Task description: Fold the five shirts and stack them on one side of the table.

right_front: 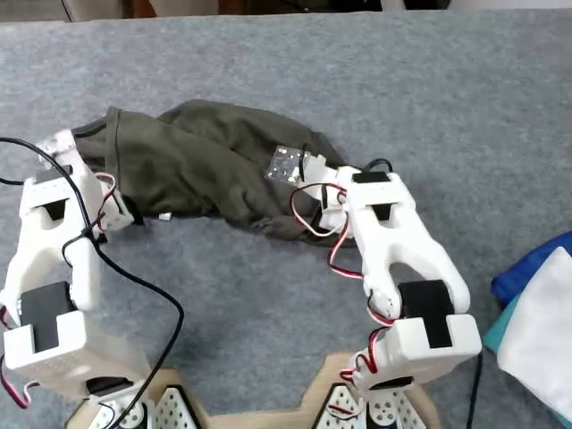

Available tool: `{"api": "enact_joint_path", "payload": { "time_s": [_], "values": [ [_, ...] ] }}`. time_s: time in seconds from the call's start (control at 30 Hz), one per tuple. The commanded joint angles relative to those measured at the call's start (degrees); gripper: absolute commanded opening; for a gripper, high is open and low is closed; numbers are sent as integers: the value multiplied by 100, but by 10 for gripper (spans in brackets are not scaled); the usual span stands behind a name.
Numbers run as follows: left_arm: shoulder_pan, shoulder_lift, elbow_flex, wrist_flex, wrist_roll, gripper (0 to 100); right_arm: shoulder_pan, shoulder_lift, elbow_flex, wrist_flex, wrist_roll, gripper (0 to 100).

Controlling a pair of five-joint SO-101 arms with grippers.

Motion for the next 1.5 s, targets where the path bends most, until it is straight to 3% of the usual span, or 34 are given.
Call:
{"api": "enact_joint_path", "payload": {
  "time_s": [0.0,0.13,0.43,0.7,0.8,1.13,1.47],
  "values": [
    [62,-48,9,-642,149,253,136,4,-233,-97,-62,4],
    [79,127,-79,-1020,211,252,136,4,-233,-97,-53,4],
    [158,1218,-1442,-220,211,230,127,4,-233,-97,-53,4],
    [185,1851,-2637,-149,211,16,119,4,-233,-97,-44,4],
    [185,1833,-3015,-62,211,19,119,4,-233,-97,-44,4],
    [615,1807,-5486,1644,211,18,233,-180,-382,-132,-369,4],
    [589,1833,-9090,3560,176,18,664,-2703,-2176,1310,-1310,4]
  ]
}}
